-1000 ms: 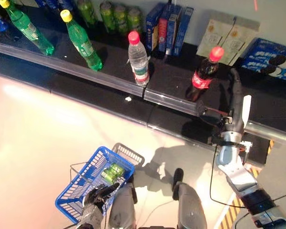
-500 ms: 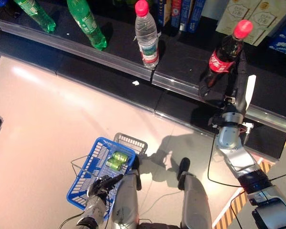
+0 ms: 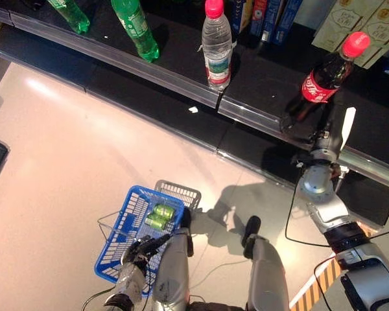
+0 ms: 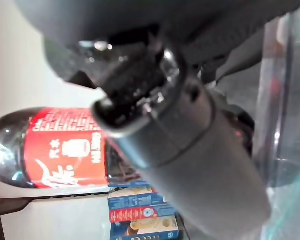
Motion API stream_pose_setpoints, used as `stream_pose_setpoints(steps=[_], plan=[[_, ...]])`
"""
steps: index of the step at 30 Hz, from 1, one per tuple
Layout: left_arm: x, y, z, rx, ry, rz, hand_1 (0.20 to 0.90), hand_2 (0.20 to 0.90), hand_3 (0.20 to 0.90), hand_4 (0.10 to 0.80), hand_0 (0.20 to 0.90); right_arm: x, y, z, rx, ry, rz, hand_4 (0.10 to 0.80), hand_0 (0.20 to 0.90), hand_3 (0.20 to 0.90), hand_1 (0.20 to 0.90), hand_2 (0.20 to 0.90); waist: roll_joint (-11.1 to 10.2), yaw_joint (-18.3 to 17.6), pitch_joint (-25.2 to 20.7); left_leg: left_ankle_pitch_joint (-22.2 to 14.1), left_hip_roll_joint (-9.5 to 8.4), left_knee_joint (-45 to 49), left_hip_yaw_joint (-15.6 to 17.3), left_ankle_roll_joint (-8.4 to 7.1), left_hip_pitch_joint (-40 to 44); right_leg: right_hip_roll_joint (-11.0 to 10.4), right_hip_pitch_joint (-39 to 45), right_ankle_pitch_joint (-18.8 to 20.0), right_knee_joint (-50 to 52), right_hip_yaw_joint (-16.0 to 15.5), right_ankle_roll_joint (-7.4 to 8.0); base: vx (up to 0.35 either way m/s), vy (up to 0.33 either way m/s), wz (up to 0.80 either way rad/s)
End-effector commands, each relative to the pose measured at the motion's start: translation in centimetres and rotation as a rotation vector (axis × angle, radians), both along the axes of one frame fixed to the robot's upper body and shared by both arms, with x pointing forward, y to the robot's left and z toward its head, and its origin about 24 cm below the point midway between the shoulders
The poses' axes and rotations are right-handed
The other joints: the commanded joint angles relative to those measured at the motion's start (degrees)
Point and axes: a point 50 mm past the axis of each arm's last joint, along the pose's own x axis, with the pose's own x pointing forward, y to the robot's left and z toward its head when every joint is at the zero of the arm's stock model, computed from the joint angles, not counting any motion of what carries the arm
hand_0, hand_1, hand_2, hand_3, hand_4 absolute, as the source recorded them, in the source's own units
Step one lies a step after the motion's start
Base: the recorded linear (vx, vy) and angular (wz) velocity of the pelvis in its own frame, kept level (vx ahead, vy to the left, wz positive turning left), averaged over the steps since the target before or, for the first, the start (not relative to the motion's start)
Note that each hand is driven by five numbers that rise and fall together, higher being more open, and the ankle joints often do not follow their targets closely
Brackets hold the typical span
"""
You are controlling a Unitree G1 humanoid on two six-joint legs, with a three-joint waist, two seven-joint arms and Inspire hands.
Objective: Pick up the drink and place into the basket.
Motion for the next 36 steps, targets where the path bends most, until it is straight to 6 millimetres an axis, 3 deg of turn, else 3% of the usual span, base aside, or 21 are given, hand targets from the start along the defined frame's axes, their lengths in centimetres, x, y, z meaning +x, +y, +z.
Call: stream_pose_setpoints(steps=[1,21,22,23,36], plan=[[-1.9,0.4,-0.3,0.022,-0.02,-0.042,0.3,0.3,0.2,0.1,0.3,-0.1,-0.6,8.2,0.052,-0.332,0.016,0.8,0.9,0.9,0.9,0.9,0.16,0.6,-0.69,3.58,-0.57,6.29,-4.95,-0.51,-4.04,-0.78,1.58,1.37,-1.09,-0.86,-1.1,0.032,-0.02,0.0],[-2.4,0.3,-0.6,0.007,-0.006,-0.072,0.3,0.3,0.2,0.1,0.3,0.3,-1.5,12.5,0.103,-0.447,-0.011,0.8,0.9,0.9,0.9,0.9,1.03,2.27,-0.69,3.75,-1.35,7.43,-5.64,-0.15,-4.71,-1.3,1.51,0.76,0.11,-1.45,-1.59,0.002,0.0,0.0],[-2.4,0.4,-0.6,0.007,-0.002,-0.072,0.3,0.3,0.2,0.1,0.3,0.2,-1.6,12.6,0.107,-0.452,-0.014,0.413,0.568,0.513,0.568,0.568,1.05,2.29,-0.69,3.8,-1.35,7.57,-5.68,-0.14,-4.73,-1.34,1.56,0.74,0.21,-1.46,-1.59,0.0,0.0,0.0],[-2.5,0.5,-0.6,0.006,0.001,-0.072,0.3,0.3,0.2,0.1,0.3,0.2,-1.8,12.7,0.11,-0.46,-0.022,0.1,0.3,0.2,0.3,0.3,1.02,2.29,-0.69,3.81,-1.35,7.74,-5.74,-0.14,-4.7,-1.38,1.75,0.71,0.26,-1.45,-1.57,0.0,0.0,0.0],[-2.5,0.6,-0.6,0.006,-0.013,-0.074,0.3,0.3,0.2,0.1,0.3,-0.2,-3.2,12.0,0.154,-0.456,-0.066,0.1,0.3,0.2,0.3,0.3,0.74,1.97,-0.69,3.37,-1.37,9.45,-5.6,0.02,-4.36,-1.53,2.52,-0.03,1.67,-1.45,-1.96,0.0,0.0,0.0]])
